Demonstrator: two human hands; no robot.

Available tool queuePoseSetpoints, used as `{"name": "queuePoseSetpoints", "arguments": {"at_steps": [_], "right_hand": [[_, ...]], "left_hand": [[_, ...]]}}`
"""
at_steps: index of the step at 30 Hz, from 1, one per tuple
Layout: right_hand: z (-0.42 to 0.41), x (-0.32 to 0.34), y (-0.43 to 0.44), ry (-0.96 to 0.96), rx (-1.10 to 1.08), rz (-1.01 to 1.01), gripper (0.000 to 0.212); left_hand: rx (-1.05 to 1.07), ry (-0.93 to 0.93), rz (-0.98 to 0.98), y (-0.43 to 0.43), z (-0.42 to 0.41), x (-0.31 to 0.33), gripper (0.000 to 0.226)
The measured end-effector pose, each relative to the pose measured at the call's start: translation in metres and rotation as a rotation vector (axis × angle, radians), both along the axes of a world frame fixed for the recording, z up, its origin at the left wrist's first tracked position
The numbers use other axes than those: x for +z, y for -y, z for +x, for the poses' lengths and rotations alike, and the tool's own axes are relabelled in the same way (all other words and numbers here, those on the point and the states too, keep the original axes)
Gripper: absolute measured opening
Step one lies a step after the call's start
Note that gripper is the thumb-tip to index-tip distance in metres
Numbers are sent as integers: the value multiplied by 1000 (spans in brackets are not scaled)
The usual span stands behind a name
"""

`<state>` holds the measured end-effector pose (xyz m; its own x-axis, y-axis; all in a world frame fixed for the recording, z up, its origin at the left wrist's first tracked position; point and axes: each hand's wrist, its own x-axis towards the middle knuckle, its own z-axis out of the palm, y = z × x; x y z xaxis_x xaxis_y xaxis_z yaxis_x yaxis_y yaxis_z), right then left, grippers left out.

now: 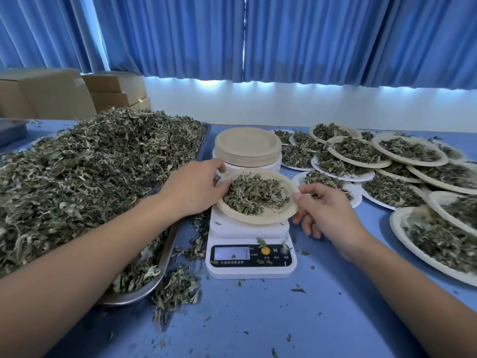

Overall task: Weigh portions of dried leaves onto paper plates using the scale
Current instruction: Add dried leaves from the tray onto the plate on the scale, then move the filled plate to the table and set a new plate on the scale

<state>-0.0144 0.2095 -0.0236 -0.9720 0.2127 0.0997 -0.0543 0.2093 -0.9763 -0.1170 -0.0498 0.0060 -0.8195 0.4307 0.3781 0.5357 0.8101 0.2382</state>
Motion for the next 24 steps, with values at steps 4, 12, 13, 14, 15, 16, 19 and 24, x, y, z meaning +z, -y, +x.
{"name": "queuePoseSetpoints", "arguments": {"at_steps": [4,12,13,14,15,16,19,24], "right_hand": [[2,1,6,39,17,-69,21],[-2,14,-3,100,-84,-93,17],[-3,18,-9,108,-109,-86,17],[-5,24,-16,114,-131,-77,19],[-8,32,-25,117,-151,-67,23],[-12,41,-34,118,-165,-58,26],[-30,78,-59,104,-183,-2,18],[-70,131,-102,89,-264,77,11]], "left_hand": [[11,-38,-11,-6,1,-2,32],[46,82,92,-34,13,11,33],[37,131,115,-41,13,16,31],[18,179,152,-49,10,24,29],[0,218,191,-57,5,32,27],[-10,243,220,-66,-1,41,26],[2,270,262,-94,-21,72,18],[27,400,423,-140,-58,108,18]]}}
